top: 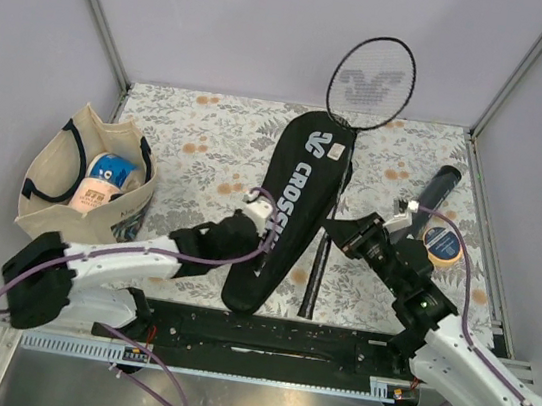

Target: Pack up the badminton gear

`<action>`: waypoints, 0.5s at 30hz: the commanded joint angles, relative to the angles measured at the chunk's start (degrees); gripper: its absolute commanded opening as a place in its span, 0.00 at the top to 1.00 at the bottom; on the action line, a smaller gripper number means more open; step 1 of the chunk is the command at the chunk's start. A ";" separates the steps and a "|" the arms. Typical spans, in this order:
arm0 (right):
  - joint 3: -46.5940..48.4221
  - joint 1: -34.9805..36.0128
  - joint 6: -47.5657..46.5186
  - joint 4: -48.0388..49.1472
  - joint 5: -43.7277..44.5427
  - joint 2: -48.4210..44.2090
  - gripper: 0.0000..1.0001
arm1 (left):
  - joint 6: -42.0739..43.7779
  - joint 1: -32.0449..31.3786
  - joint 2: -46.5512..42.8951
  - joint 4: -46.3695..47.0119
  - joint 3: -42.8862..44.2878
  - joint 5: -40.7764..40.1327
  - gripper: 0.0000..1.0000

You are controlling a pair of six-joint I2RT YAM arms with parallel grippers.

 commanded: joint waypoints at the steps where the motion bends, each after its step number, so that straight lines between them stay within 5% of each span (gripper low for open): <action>1: -2.16 -0.19 -1.72 -9.22 5.25 -5.85 1.00 | 6.95 -5.30 11.00 9.98 8.46 -10.07 0.35; 15: -1.90 -0.10 -3.47 -21.09 10.35 -17.47 1.00 | 9.86 -7.95 31.15 14.65 18.75 -11.65 0.36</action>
